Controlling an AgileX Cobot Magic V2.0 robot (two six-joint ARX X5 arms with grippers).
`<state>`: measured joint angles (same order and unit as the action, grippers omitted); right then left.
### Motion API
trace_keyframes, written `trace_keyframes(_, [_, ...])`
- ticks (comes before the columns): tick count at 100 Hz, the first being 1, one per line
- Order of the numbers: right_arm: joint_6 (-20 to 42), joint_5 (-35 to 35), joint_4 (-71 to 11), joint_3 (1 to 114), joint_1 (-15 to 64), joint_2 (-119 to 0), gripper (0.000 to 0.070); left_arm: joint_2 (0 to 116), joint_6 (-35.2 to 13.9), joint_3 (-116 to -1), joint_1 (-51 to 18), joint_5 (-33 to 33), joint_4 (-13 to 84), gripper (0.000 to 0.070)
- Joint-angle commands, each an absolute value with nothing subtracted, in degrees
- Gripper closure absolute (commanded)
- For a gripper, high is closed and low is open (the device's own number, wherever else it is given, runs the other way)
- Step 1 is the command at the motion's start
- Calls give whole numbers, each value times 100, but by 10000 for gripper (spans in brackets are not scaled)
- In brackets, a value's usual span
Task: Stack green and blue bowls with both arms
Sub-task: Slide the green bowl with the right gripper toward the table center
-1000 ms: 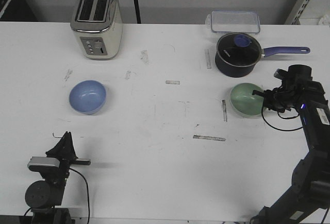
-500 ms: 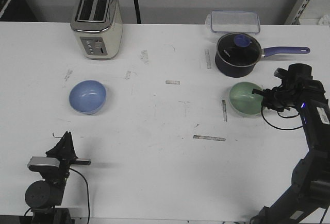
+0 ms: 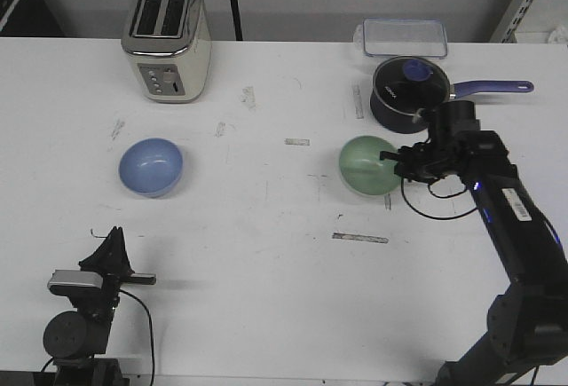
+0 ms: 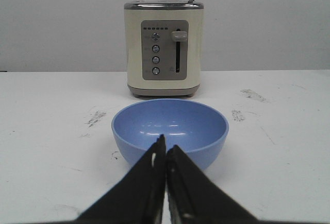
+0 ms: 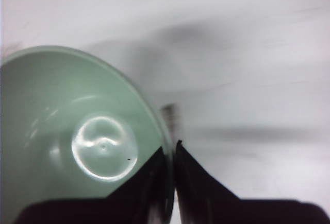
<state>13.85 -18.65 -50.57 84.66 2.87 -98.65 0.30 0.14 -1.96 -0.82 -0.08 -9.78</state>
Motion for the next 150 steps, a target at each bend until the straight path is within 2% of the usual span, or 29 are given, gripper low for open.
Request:
trace_keyframes(1, [1678,-1848,-4956,8593,666,-9898,693,19,62,-67,-71,-5,-1039,698])
trace_keyframes(23, [2519,-1313,-4442,8593,1922,-9929,693,19,62,-67,-71,-5,-1039,698])
trace_keyframes(32, [2875,-1205,-4263,8593,2257,-9961,693,19,62,-67,-71,-5,-1039,698])
trace_keyframes(47, [3116,-869,-4185,8591,2633,-10051,693,19,62,-67,-71,-5,-1039,698])
trace_keyframes(127, [3310,-751,-4329,8589,2781,-10700,688,19,62,-67,-71,-5,-1039,698])
trace_keyframes(133, [3323,-751,-4311,8589,2779,-10700,664,19,62,-67,-71,-5,-1039,698])
trace_keyframes(136, [3323,-751,-4307,8589,2779,-10700,629,19,62,-67,-71,-5,-1039,698])
trace_keyframes(150, [3312,-746,-4307,8589,2773,-10645,347,19,62,-67,-71,-5,-1039,698])
